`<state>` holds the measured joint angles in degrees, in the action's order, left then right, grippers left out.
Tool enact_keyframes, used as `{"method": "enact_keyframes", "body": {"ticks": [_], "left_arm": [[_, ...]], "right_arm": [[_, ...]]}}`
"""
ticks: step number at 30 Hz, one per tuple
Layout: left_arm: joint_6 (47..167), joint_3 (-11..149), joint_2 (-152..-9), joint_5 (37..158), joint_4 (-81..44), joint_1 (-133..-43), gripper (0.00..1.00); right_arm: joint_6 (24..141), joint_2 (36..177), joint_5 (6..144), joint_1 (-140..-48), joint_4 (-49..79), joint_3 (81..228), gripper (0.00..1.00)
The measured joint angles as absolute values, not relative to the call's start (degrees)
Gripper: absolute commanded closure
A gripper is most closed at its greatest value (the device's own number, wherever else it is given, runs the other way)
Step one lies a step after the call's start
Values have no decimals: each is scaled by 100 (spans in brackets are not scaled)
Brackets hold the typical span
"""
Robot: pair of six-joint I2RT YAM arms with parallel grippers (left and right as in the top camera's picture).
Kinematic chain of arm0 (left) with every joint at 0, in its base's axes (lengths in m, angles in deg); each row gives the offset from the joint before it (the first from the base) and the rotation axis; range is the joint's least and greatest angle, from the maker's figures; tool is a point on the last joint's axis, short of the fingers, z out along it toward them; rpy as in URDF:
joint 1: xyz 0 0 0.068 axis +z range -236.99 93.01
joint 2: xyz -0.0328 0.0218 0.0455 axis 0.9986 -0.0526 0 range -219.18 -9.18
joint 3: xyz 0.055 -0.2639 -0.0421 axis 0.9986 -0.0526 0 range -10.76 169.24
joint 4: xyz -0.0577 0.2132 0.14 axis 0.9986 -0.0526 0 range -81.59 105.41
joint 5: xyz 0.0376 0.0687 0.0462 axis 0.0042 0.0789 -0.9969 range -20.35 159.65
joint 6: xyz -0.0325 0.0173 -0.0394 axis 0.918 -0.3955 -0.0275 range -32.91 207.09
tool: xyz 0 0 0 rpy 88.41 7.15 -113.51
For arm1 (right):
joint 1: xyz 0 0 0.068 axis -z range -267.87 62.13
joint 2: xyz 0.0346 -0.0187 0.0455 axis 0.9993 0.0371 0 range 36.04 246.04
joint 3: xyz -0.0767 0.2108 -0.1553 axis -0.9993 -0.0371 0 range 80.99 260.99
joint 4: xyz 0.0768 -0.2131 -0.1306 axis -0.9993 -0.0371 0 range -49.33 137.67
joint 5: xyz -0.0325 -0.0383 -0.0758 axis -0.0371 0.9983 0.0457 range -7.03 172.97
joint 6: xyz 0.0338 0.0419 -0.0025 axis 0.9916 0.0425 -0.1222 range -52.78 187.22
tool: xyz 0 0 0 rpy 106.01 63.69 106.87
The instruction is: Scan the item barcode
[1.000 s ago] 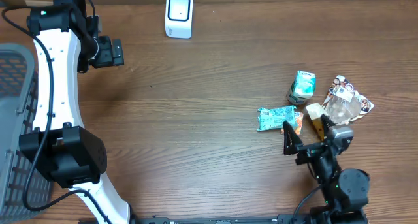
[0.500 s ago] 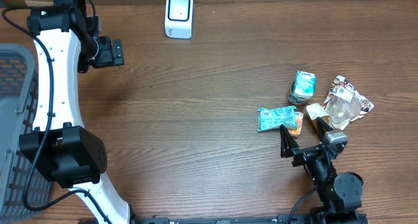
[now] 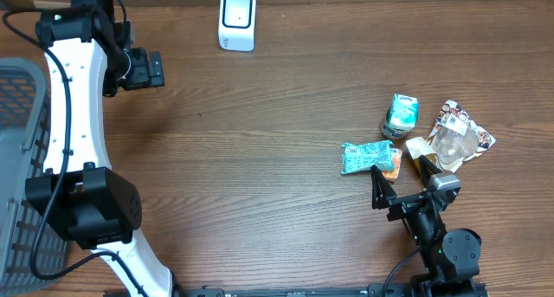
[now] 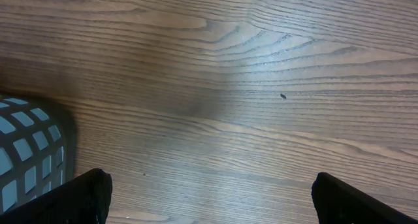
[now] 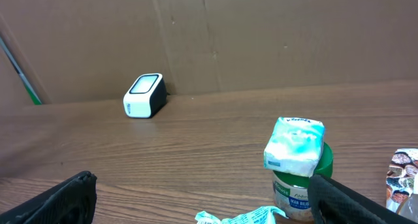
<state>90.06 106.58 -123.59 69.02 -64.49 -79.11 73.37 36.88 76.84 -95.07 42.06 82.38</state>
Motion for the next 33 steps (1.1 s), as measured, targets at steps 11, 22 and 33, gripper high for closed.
{"method": "enact_keyframes", "body": {"ticks": [11,22,33], "left_arm": [[9006,10640,-12311,6898,-6429,-7935,0],[9003,8205,-9106,6940,-5479,-8835,0],[8765,3635,-4938,6164,-2375,-8770,0]], "right_arm": [[7337,3688,7684,-9507,4204,8238,0],[7337,3681,7682,-9507,4204,8236,0],[7333,3666,7682,-9507,4208,8229,0]]}}
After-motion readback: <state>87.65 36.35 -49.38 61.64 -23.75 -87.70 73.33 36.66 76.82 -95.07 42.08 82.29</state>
